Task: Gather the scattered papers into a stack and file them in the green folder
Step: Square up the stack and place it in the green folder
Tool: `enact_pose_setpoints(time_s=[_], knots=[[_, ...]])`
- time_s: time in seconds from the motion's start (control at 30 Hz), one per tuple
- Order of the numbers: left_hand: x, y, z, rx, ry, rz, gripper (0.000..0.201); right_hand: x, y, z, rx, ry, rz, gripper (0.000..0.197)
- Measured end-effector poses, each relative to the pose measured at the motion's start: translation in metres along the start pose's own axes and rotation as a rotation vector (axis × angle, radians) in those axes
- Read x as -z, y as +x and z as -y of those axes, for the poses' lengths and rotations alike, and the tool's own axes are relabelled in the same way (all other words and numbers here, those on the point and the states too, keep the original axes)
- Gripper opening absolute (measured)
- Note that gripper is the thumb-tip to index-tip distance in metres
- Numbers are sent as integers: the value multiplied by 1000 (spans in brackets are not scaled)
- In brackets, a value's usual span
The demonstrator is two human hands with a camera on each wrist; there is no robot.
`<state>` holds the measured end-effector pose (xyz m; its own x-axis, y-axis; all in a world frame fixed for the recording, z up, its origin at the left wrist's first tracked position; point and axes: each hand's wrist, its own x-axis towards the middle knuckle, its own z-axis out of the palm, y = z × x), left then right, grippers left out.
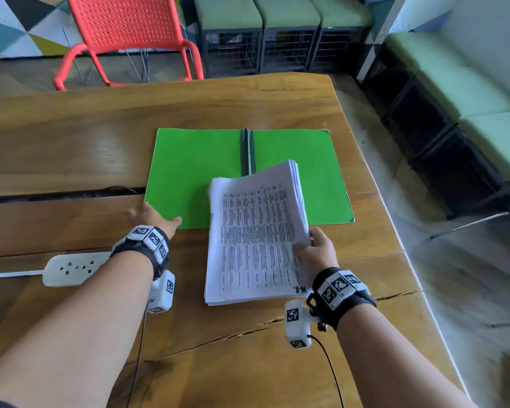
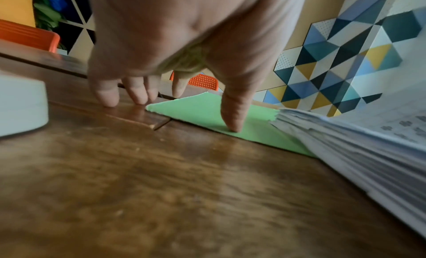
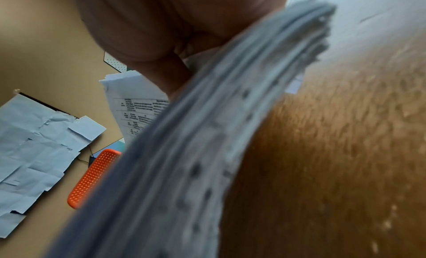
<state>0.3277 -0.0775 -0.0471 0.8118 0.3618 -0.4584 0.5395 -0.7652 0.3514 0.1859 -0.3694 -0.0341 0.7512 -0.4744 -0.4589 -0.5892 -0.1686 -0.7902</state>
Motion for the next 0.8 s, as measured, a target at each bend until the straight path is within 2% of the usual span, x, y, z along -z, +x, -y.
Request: enact_pose_setpoints(time_s=[0.07,0.13,0.17,0.2,0.3,0.37,0.53,0.63,0.8], knots=[[2,9,-3,32,10,-33,101,-2,3,-3,-8,13,-2,13],[4,15,-5,68,-90,-18,109,-3,4,-3,-2,21,-6,14],[6,14,-6,83,-142,3,107,-3,3,-2,-1,29,-5,15],[7,13,-5,84,-172,5,98,-3,2,0,0,43,-3,15],[17,4,3,-35,-270,-98,43,2,-3,12,20,95,-12,13],[26,-11,15,-73,-338,-155,30,8,-8,22,45,124,-31,12],[49,-53,72,-80,-323,-238,35,20,-21,34,68,170,-65,13],[61,-73,117,-32,-316,-246,31,19,-37,31,58,160,-50,14],[75,-116,185,107,-359,-259,49,2,-53,2,17,55,-51,14]])
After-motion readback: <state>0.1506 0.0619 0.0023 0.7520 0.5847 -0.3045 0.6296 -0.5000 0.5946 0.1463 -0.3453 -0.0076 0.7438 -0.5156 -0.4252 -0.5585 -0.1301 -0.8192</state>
